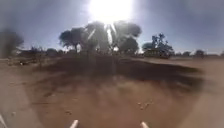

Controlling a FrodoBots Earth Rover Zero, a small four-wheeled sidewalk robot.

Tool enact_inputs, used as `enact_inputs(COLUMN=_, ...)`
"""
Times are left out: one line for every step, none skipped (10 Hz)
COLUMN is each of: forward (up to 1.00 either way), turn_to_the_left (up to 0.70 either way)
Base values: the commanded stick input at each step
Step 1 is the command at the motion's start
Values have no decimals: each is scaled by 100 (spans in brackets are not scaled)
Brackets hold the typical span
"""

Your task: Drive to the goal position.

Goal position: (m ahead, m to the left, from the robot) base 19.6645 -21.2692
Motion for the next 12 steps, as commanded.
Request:
enact_inputs(forward=70, turn_to_the_left=0)
enact_inputs(forward=70, turn_to_the_left=0)
enact_inputs(forward=70, turn_to_the_left=0)
enact_inputs(forward=70, turn_to_the_left=0)
enact_inputs(forward=70, turn_to_the_left=0)
enact_inputs(forward=70, turn_to_the_left=0)
enact_inputs(forward=70, turn_to_the_left=0)
enact_inputs(forward=70, turn_to_the_left=0)
enact_inputs(forward=70, turn_to_the_left=0)
enact_inputs(forward=70, turn_to_the_left=0)
enact_inputs(forward=70, turn_to_the_left=0)
enact_inputs(forward=70, turn_to_the_left=0)
